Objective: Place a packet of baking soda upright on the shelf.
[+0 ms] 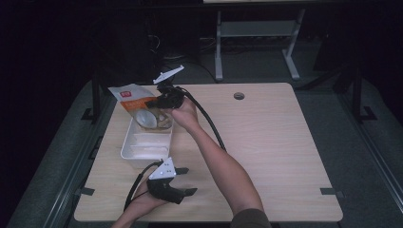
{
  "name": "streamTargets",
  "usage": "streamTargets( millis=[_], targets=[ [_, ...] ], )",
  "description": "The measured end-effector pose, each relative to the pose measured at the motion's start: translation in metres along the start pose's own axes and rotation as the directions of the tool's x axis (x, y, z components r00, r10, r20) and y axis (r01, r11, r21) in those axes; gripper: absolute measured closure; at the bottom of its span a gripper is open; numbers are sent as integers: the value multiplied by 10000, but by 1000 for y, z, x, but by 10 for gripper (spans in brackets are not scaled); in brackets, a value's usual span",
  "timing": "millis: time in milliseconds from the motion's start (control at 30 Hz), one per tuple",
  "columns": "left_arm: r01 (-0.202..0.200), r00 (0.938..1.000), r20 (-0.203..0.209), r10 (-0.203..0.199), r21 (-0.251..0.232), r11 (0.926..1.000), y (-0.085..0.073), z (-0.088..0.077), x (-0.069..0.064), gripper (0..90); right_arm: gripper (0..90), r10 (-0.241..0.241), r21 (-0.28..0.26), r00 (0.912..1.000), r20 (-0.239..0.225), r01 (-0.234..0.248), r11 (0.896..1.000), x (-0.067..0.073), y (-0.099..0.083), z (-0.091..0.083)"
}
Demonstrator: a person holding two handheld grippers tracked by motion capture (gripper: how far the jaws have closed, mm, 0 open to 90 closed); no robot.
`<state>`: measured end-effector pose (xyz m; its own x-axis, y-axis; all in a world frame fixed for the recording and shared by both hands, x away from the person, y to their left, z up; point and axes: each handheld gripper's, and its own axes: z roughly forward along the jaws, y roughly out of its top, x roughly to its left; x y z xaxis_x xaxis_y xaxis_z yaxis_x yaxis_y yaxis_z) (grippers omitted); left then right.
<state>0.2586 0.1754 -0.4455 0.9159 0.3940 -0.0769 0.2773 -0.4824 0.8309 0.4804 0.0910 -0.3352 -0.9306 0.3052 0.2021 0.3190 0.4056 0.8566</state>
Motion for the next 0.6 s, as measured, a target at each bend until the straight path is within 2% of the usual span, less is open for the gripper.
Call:
streamTargets(
  millis=[133,367,500,600],
  targets=[
    [46,10000,5,-46,-65,10000,0,-1,0,243,897,30,11,10000,-19,-30,10000,-2,-3,3],
    [-14,10000,-16,14,-1,10000,0,-1,1,243,897,286,-411,9995,-132,-291,9987,-6,-13,6],
    [21,10000,-51,-21,2,10000,-1,-2,2,243,897,430,-415,9988,-227,-439,9982,-9,-18,10],
    [-125,9999,-95,126,125,9998,-2,-1,2,243,897,593,-397,9976,-349,-607,9974,-12,-24,14]
  ],
)
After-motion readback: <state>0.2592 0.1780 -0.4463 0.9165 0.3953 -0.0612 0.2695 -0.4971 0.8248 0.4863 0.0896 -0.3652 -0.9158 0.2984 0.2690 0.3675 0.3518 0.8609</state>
